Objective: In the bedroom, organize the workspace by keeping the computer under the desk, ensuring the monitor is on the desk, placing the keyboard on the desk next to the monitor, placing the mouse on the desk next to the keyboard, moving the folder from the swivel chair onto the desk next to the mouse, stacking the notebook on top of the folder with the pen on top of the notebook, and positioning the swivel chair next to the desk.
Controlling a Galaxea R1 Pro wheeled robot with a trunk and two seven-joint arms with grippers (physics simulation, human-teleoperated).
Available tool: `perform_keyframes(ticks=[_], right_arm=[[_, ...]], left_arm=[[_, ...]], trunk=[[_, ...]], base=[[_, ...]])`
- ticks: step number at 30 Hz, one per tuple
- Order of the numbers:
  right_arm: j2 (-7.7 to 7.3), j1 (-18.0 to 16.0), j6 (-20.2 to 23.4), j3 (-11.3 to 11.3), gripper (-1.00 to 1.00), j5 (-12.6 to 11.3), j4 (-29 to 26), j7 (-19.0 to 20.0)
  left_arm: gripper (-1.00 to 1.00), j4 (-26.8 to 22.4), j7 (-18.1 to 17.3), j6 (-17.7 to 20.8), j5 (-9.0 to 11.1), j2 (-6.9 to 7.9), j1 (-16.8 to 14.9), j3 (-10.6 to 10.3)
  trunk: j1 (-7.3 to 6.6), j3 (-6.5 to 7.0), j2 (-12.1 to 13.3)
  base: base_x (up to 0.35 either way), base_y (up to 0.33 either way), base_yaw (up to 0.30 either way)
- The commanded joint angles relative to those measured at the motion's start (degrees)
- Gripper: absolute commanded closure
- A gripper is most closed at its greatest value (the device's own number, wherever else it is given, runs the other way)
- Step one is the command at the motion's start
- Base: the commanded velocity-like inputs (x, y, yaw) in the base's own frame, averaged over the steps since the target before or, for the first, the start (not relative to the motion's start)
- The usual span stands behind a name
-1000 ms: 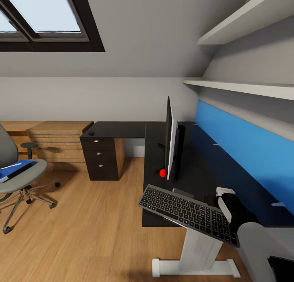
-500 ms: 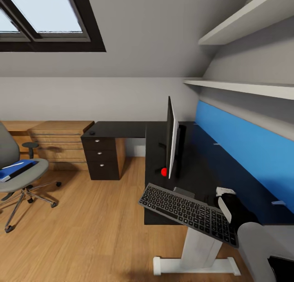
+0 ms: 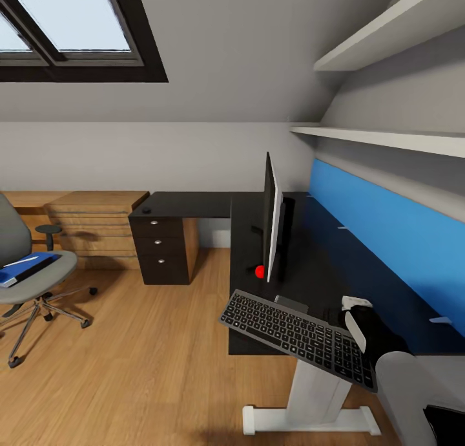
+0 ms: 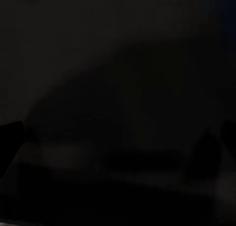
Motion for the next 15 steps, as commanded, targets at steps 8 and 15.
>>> perform_keyframes(ticks=[8, 15], right_arm=[[0.01, -0.05, 0.27, -0.07, -1.00, -0.30, -0.09, -0.24], [0.01, -0.03, 0.34, -0.07, -1.00, -0.28, -0.09, -0.24]], left_arm=[[-1.00, 0.02, 0.07, -0.19, 0.25, 0.00, -0.03, -0.10], [-1.00, 0.02, 0.07, -0.19, 0.25, 0.00, -0.03, -0.10]], trunk=[[0.00, -0.06, -0.03], [0.00, -0.06, -0.03]], base=[[-0.011, 0.000, 0.000], [-0.108, 0.000, 0.000]])
